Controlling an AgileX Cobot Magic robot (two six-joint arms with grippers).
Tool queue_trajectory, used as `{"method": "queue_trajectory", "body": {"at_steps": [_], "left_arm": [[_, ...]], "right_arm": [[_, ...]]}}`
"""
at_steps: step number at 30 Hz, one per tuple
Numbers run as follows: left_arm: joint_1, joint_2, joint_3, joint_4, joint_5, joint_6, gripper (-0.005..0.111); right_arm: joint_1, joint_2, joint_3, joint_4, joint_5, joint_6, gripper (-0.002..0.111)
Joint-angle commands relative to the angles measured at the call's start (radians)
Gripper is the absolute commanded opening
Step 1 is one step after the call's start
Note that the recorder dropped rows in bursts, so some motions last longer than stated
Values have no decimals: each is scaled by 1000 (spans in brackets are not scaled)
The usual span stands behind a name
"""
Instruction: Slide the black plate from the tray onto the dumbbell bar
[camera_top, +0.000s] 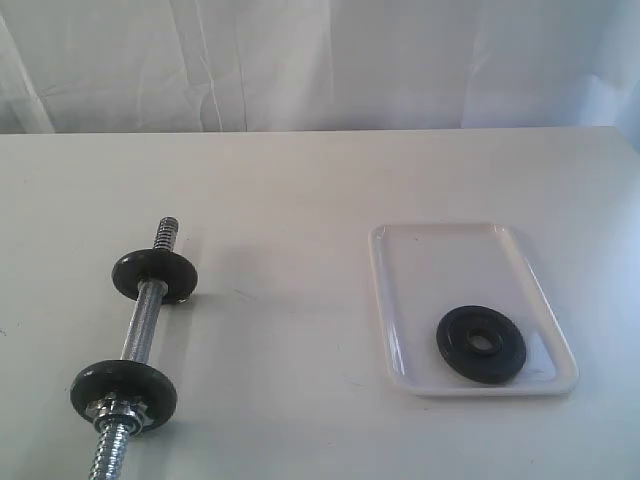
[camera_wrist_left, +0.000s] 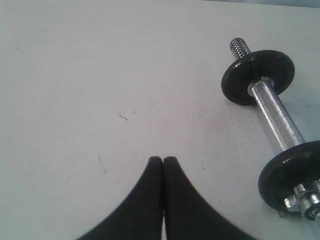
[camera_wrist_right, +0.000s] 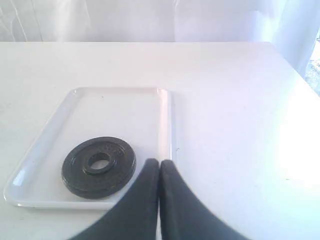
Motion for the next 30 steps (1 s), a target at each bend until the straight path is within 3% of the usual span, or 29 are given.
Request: {"method": "queue_trajectory", "body": {"at_steps": [1,27,30], "left_arm": [[-8,-4,3,-6,4,-6,0],[-8,-4,3,-6,9,-6,0],[-8,-4,-88,27,70,-6,0]], "right_arm": [[-2,-5,2,-5,-3,3,0],[-2,-5,2,-5,-3,3,0],[-2,-5,2,-5,-3,3,0]]}}
